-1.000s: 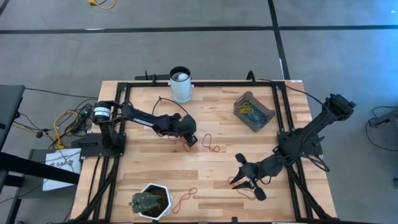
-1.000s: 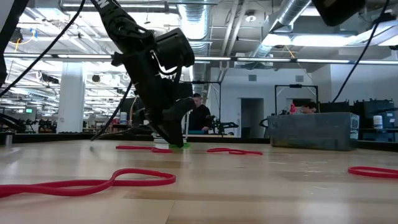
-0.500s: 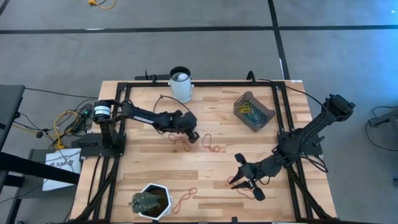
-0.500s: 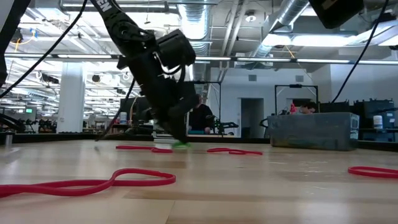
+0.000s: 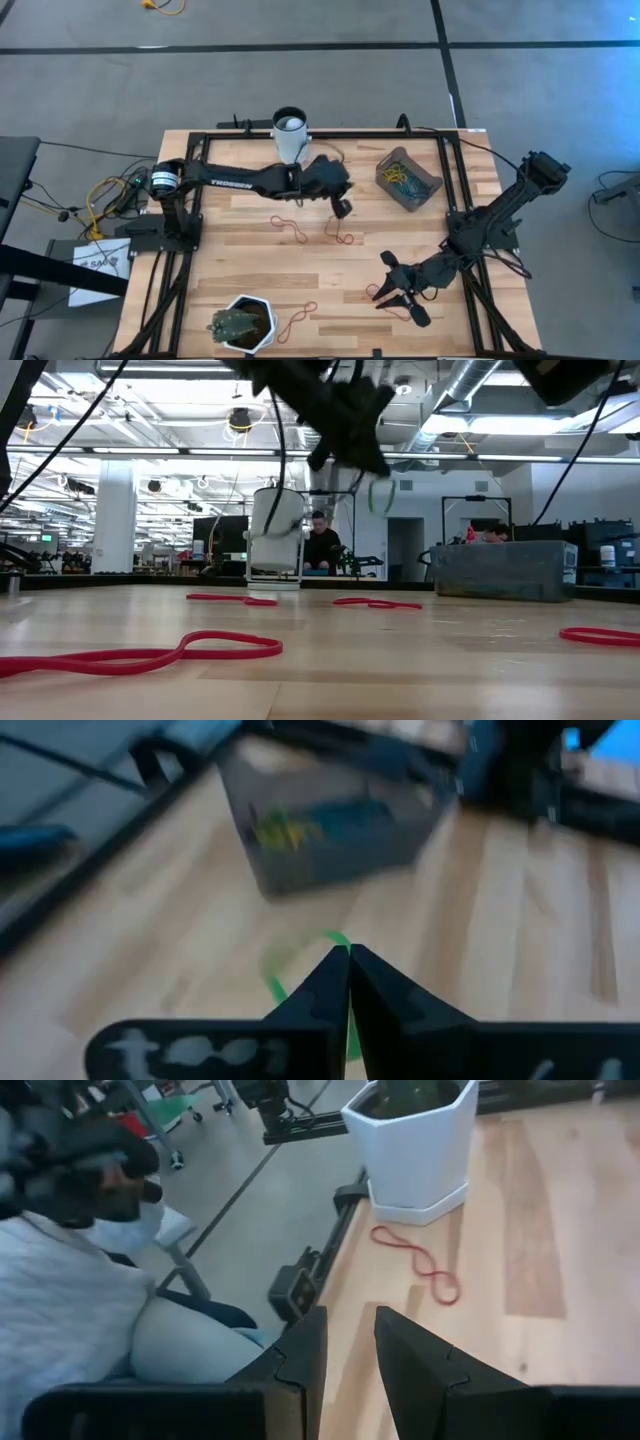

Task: Pick and place items into bin
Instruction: Put the green rubber band into the bin

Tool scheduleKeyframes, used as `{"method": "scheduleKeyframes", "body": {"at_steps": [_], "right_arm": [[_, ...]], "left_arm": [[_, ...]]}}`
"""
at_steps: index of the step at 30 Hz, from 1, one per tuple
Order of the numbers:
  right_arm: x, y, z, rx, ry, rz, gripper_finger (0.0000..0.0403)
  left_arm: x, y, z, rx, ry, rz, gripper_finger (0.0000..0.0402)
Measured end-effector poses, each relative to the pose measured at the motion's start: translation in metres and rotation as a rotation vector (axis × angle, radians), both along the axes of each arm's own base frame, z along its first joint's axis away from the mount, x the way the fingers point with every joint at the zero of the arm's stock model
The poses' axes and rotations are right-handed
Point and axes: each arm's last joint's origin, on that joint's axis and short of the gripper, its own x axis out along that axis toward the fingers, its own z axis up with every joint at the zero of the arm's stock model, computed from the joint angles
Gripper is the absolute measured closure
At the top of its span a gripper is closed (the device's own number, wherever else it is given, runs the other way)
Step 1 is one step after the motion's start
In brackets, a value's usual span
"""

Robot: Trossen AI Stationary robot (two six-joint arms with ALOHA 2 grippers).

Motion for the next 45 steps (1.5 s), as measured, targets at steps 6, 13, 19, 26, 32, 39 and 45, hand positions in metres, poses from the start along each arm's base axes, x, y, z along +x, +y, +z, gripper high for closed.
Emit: {"method": "scheduleKeyframes", "body": {"at_steps": [6,13,19,26,32,39,45], "right_arm": [[-0.017,0.016,-0.004,-0.004,0.044,0.018,0.0321],[-0.055,0.035,-0.015,-0.043,0.085,-0.213,0.0321],[-0.085,0.047,-0.015,-0.071,-0.021,-0.330,0.0321],[-0.093,0.050,-0.013,-0.032,-0.048,-0.370,0.0321],[-0.093,0.050,-0.014,-0.019,-0.042,-0.375,0.0321],[-0.095,0.045,-0.020,-0.002,0.018,-0.422,0.0321],[-0.096,0.042,-0.024,-0.010,0.047,-0.445,0.0321]], "left_arm": [[0.011,0.014,0.056,0.008,-0.161,-0.040,0.0401],[0.014,0.028,0.083,0.013,-0.284,-0.076,0.0401],[0.039,0.051,0.067,-0.018,-0.368,-0.122,0.0401],[0.098,0.087,0.019,-0.083,-0.335,-0.149,0.0401],[0.131,0.114,-0.022,-0.094,-0.258,-0.087,0.0401],[0.138,0.127,-0.063,-0.178,-0.150,-0.081,0.0401],[0.135,0.126,-0.070,-0.189,-0.082,-0.093,0.0401]]}}
